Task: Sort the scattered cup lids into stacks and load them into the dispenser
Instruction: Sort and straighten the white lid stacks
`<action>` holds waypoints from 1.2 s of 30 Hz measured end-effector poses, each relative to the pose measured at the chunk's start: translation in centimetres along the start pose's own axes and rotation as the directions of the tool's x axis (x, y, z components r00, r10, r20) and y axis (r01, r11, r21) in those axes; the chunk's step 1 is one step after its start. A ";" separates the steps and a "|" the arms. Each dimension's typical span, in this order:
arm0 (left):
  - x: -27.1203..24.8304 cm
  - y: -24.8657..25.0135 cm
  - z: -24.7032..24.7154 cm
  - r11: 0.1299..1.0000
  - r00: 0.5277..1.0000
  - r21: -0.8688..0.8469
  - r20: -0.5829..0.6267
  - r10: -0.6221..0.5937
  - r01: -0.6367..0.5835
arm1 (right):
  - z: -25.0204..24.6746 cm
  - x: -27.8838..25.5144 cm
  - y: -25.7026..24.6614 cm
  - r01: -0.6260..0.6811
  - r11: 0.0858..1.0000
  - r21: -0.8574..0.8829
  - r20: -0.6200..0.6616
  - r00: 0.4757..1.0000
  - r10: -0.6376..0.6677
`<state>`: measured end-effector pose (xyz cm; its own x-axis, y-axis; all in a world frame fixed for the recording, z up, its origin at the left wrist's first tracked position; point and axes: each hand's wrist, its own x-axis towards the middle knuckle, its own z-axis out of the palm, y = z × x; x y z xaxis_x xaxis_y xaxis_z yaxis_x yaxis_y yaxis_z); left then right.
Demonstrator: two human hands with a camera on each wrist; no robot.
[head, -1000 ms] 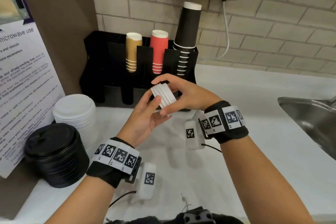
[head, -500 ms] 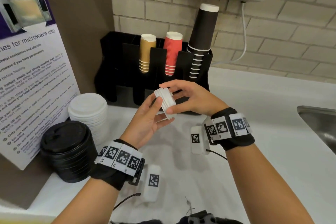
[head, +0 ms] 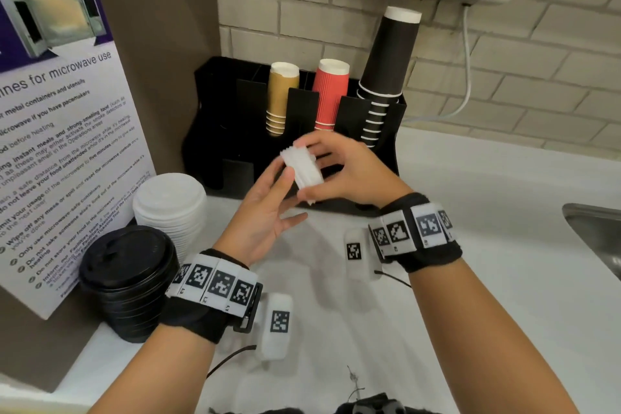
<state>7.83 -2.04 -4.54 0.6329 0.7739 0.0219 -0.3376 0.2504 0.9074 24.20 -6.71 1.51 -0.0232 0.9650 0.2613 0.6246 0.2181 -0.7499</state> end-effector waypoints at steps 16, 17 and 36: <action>-0.8 6.1 -3.3 0.979 0.907 0.018 -0.374 0.195 -0.203 | 6.8 12.8 2.9 -0.107 0.617 -0.779 0.020 0.981 0.195; -0.8 6.1 -3.4 0.979 0.905 0.020 -0.378 0.196 -0.203 | 6.6 13.1 2.9 -0.118 0.629 -0.768 0.017 0.979 0.204; 0.8 5.7 -2.4 0.966 0.895 -0.109 -0.411 0.171 -0.235 | 2.5 10.0 -1.2 -0.145 0.979 0.143 0.198 0.973 0.115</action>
<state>4.75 1.44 -0.39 0.2226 0.9749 0.0022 -0.5505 0.1238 0.8256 21.29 2.99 3.52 -0.1058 0.9932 0.0479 0.5029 0.0950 -0.8591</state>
